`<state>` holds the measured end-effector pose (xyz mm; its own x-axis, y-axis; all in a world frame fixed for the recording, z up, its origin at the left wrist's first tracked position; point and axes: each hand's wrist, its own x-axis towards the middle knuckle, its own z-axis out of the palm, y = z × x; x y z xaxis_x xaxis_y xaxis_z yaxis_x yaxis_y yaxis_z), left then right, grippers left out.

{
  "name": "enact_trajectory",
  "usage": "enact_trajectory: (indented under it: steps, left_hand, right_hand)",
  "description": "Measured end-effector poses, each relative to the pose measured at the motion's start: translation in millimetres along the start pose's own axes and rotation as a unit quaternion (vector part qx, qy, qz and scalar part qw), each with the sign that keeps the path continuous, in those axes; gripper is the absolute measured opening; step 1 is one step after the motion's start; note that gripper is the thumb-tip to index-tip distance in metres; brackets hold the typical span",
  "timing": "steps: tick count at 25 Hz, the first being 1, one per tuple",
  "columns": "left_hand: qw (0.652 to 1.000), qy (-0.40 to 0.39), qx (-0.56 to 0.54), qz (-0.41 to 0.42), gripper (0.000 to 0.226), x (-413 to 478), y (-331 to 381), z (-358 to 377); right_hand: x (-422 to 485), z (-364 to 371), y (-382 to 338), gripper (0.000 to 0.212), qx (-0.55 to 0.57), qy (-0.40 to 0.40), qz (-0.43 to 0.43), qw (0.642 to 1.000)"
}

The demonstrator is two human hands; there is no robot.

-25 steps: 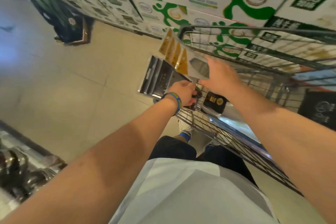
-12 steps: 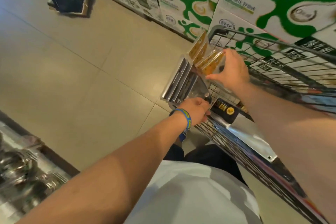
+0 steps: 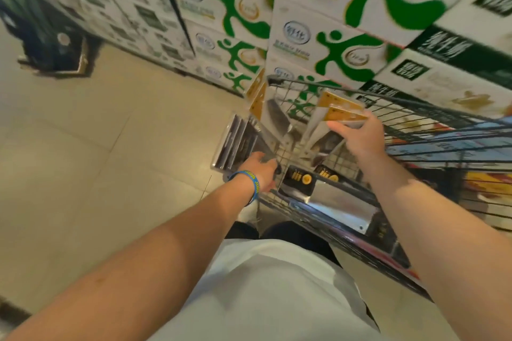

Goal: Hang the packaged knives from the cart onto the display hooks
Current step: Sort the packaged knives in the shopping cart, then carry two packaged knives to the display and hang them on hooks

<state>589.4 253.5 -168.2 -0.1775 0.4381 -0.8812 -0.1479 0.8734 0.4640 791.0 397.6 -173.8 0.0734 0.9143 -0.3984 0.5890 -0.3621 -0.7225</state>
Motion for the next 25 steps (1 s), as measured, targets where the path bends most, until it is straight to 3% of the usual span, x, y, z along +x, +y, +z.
enact_trajectory:
  steps: [2, 4, 7, 9, 11, 14, 16, 19, 22, 25]
  left_hand:
    - [0.993, 0.005, 0.080, 0.084, 0.051, -4, 15, 7]
    - [0.962, 0.019, 0.175, 0.206, 0.065, -26, 48, 15]
    - [0.914, -0.017, 0.202, 0.351, 0.088, -76, 119, 25]
    - [0.885, -0.080, 0.190, 0.418, 0.083, -111, 163, 32]
    - [0.854, -0.119, 0.163, 0.480, 0.065, -146, 194, 46]
    - [0.808, -0.067, 0.105, 0.576, 0.051, -205, 216, 80]
    - [0.787, -0.016, 0.063, 0.614, 0.052, -238, 220, 99]
    - [0.778, -0.013, -0.025, 0.627, 0.056, -283, 230, 122]
    - [0.784, -0.016, -0.075, 0.616, 0.049, -317, 238, 143]
    - [0.777, 0.024, -0.096, 0.622, 0.043, -330, 241, 156]
  right_hand:
    - [-18, -28, -22, 0.054, 0.059, -0.012, -0.036, 0.998]
    - [-37, -63, -56, 0.049, 0.084, -0.015, -0.080, 0.993]
    - [-62, -133, -122, 0.065, 0.191, -0.016, -0.156, 0.969]
    - [-82, -178, -166, 0.067, 0.264, -0.006, -0.232, 0.936]
    - [-100, -214, -206, 0.053, 0.345, 0.008, -0.277, 0.897]
    - [-129, -256, -244, 0.048, 0.414, 0.054, -0.286, 0.862]
    - [-152, -268, -248, 0.059, 0.365, 0.069, -0.272, 0.888]
    - [-177, -270, -224, 0.072, 0.279, 0.075, -0.247, 0.925]
    - [-193, -289, -217, 0.058, 0.324, 0.128, -0.243, 0.905]
    - [-198, -336, -207, 0.061, 0.370, 0.198, -0.230, 0.878]
